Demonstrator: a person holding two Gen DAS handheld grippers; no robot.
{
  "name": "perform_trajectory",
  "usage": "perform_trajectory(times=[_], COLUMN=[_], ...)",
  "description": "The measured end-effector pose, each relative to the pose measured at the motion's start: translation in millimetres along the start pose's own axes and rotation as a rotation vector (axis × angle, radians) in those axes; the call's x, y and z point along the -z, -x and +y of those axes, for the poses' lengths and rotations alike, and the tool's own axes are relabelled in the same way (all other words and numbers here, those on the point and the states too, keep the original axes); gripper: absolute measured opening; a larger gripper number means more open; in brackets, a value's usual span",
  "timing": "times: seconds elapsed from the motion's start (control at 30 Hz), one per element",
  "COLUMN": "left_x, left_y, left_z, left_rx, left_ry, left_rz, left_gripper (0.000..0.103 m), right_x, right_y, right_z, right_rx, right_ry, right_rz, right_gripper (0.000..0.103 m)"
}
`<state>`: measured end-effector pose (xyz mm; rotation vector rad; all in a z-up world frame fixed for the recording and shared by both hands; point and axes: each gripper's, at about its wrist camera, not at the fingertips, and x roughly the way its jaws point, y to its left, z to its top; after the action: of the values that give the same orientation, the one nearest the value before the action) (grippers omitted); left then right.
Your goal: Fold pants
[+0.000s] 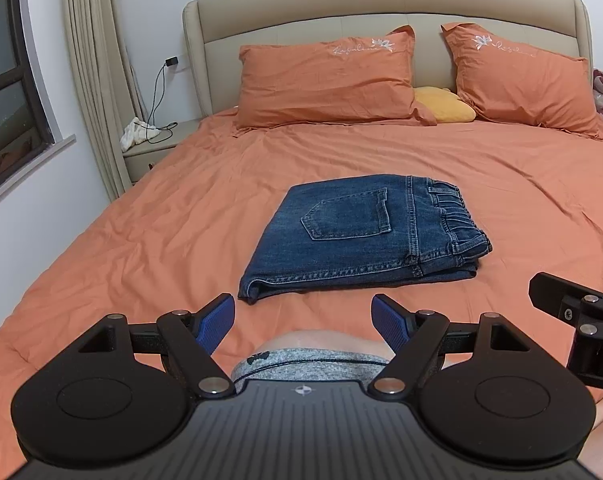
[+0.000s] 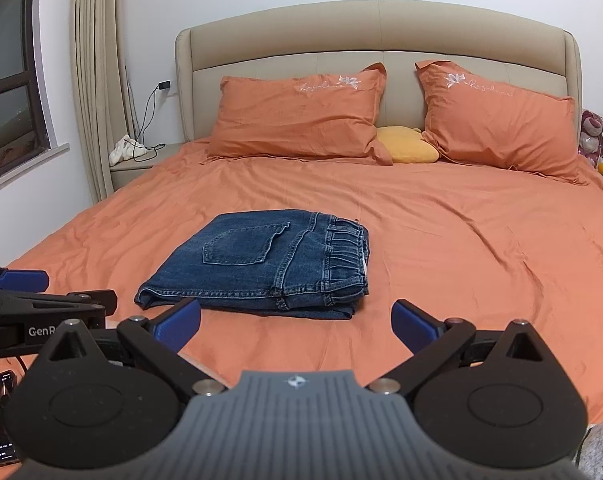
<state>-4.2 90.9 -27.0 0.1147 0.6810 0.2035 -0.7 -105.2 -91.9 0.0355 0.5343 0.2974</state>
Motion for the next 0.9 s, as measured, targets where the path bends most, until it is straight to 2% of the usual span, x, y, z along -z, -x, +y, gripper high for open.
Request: perform_trajectory(times=[0.9], left_x=[-4.9], left_y=[1.5], left_z=[-4.4], left_rx=[0.006], left_ry=[-0.013], left_rz=[-0.004], left_gripper=[0.091], right_x=[1.3], right_y=[2.9], right_z=[-5.3], right_rx=[0.023], right_ry=[-0.033], right_rz=[0.002], right_gripper=[0.097])
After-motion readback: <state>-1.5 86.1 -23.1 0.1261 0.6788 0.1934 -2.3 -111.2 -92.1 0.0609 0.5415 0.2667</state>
